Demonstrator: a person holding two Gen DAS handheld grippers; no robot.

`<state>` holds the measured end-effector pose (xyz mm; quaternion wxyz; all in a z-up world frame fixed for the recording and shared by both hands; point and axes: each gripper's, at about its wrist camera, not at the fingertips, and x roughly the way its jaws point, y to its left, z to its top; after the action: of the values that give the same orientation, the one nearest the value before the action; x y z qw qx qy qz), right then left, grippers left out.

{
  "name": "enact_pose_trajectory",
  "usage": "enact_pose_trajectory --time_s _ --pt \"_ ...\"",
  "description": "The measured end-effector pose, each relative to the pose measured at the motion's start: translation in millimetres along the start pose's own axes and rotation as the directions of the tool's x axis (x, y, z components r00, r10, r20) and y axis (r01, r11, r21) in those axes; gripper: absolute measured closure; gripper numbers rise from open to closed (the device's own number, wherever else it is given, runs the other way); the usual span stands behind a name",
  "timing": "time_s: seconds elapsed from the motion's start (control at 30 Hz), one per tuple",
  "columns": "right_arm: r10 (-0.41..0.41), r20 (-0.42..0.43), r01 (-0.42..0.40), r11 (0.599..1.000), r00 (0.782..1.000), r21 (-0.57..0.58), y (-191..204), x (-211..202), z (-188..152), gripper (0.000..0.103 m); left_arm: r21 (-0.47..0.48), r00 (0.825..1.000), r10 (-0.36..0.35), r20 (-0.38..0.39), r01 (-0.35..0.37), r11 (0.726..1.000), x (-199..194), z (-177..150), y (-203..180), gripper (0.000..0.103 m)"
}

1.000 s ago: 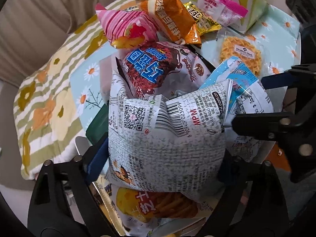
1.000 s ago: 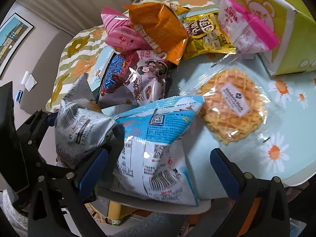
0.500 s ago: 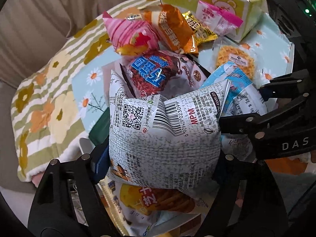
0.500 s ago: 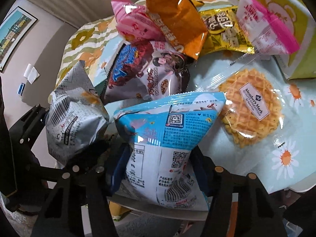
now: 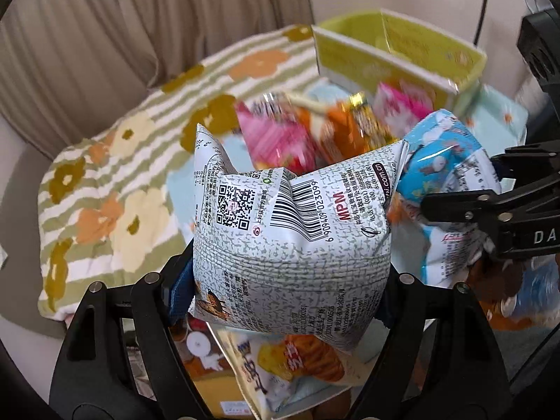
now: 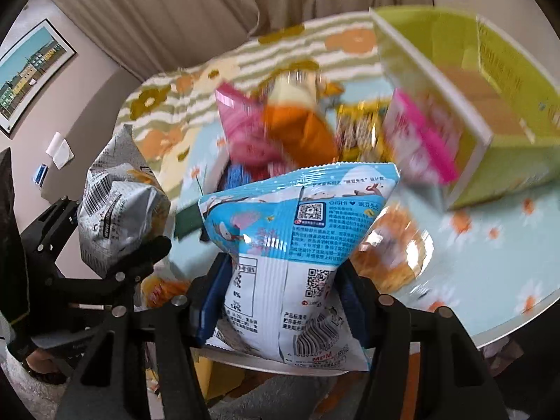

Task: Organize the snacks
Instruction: 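Carry both bags over the yellow box and open both tools to drop them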

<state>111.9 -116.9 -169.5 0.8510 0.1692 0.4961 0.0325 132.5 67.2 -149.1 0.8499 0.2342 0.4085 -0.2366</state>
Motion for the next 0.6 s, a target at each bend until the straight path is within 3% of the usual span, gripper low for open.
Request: enact_pose_trajectory --time_s 0.33,0.6 --pt "0.011 0.132 -0.008 1.0 0.991 -0.022 -44 -63 49 0.048 -0.102 0.992 0.075 0.099 -0.064 0.993 -22 85 -9 0.026" --pt "0.025 0.185 -0.012 0.997 0.982 -0.076 -118 -108 101 0.048 -0.171 0.983 0.105 0.148 -0.079 0.982 -19 170 -68 0.026"
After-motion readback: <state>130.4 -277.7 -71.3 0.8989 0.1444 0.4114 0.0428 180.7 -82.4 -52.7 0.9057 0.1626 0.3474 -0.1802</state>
